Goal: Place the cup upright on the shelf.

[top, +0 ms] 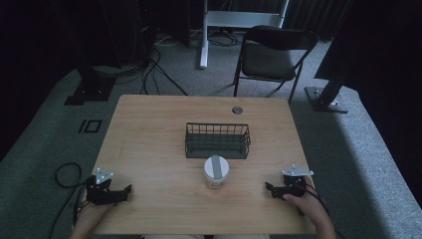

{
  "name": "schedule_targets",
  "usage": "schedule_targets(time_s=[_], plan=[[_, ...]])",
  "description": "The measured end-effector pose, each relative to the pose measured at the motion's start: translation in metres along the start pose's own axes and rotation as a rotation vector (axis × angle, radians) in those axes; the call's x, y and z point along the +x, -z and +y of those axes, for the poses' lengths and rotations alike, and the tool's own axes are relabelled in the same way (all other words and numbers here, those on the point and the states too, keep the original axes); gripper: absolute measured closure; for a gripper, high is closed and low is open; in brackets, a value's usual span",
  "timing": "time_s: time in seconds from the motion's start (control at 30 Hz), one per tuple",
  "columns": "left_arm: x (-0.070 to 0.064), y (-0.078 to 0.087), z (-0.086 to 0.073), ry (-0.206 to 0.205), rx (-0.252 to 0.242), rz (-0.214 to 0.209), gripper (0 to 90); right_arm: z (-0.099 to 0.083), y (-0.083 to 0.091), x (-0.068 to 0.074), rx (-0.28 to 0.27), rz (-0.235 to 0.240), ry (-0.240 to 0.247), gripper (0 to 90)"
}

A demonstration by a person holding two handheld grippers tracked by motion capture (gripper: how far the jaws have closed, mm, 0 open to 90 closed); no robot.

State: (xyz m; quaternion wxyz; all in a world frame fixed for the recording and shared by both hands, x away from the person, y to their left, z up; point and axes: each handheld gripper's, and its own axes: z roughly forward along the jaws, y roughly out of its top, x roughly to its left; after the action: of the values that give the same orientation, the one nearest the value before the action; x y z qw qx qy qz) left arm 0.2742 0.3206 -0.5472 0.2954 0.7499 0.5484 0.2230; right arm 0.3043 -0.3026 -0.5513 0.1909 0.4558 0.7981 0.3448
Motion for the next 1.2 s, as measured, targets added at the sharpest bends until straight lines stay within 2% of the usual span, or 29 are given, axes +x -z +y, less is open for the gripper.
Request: schedule_targets(time_s=[0.73, 1.03, 1.2], plan=[[0.000, 0.000, 0.000, -0.006, 0.003, -0.001, 1.2, -0.002, 0.002, -0.004, -0.002, 0.001, 0.002, 11.3], [0.000, 0.000, 0.000, -0.006, 0.002, -0.001, 1.2, -0.002, 0.002, 0.001, -0.003, -0.017, -0.013, 11.3], [0.000, 0.000, 0.000, -0.005, 0.002, -0.001, 1.2, -0.001, 0.001, 0.007, -0.006, -0.010, -0.019, 11.4]])
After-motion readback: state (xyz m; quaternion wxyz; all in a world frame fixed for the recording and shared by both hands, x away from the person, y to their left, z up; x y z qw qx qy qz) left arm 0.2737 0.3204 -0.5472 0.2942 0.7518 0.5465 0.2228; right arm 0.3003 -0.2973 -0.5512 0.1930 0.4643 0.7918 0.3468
